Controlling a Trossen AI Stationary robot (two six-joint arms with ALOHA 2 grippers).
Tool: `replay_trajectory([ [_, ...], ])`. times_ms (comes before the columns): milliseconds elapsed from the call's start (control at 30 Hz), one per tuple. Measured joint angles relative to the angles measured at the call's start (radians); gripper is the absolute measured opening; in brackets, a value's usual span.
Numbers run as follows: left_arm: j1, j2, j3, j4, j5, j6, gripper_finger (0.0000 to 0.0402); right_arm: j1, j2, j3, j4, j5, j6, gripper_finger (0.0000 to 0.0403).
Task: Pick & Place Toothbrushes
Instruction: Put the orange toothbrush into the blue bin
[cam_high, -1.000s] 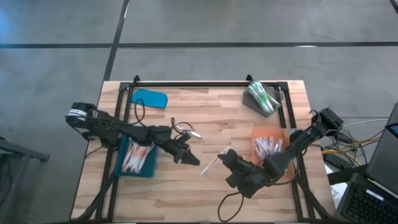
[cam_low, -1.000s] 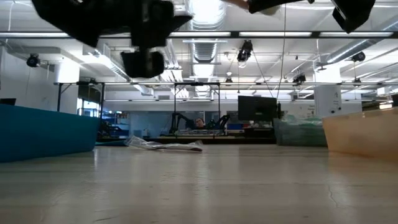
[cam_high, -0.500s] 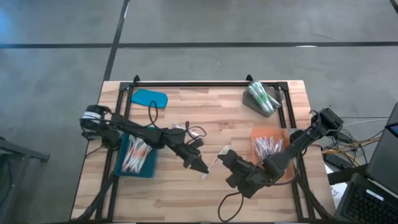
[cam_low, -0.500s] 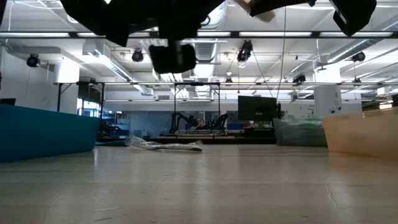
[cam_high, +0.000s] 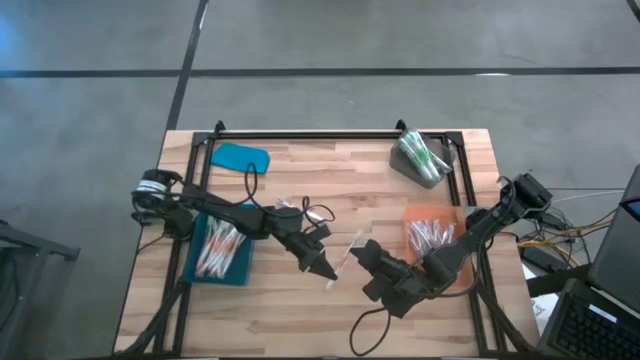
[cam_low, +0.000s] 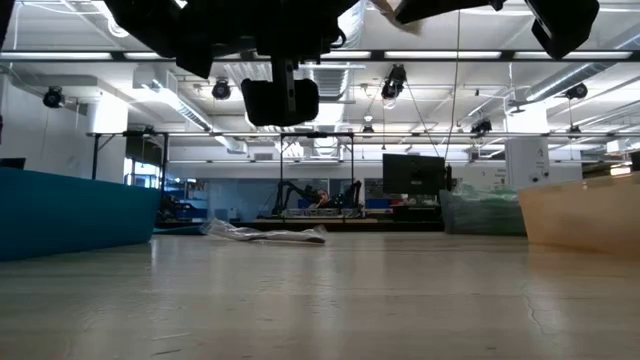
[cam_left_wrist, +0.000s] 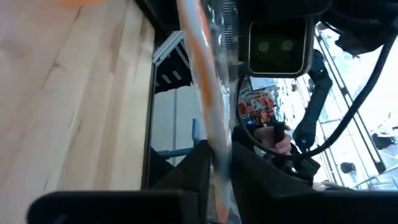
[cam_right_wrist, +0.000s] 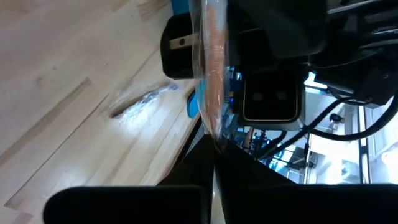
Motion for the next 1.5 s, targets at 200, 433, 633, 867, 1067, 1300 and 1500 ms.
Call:
replay_trajectory([
  [200,0.0,0.0,-0.001,-0.01,-0.001,0.01,0.0027,0.0,-0.001,0.0,0.005,0.007,0.0,0.0008],
  [433,0.0,0.0,-0.001,-0.008,0.0,0.019,0.0035,0.0,-0.002,0.0,0.005,0.006,0.002,0.0008],
  [633,0.0,0.0,-0.001,-0.008,0.0,0.04,0.0027,0.0,-0.002,0.0,0.006,0.006,0.017,0.0008],
  [867,0.012,-0.018,-0.003,-0.014,0.002,0.105,0.0027,0.007,-0.002,0.0,0.008,0.007,0.127,0.0009],
  [1067,0.031,-0.082,-0.003,-0.099,0.006,0.183,0.0026,0.033,-0.006,0.0,0.007,0.012,0.249,0.0035],
  [1300,0.036,-0.217,-0.006,-0.359,-0.118,0.332,0.0025,0.047,-0.022,-0.001,-0.003,0.004,0.385,0.0096],
  [1500,0.036,-0.387,-0.007,-0.642,-0.348,0.429,0.0025,0.047,-0.029,-0.002,-0.006,-0.001,0.461,0.0144],
])
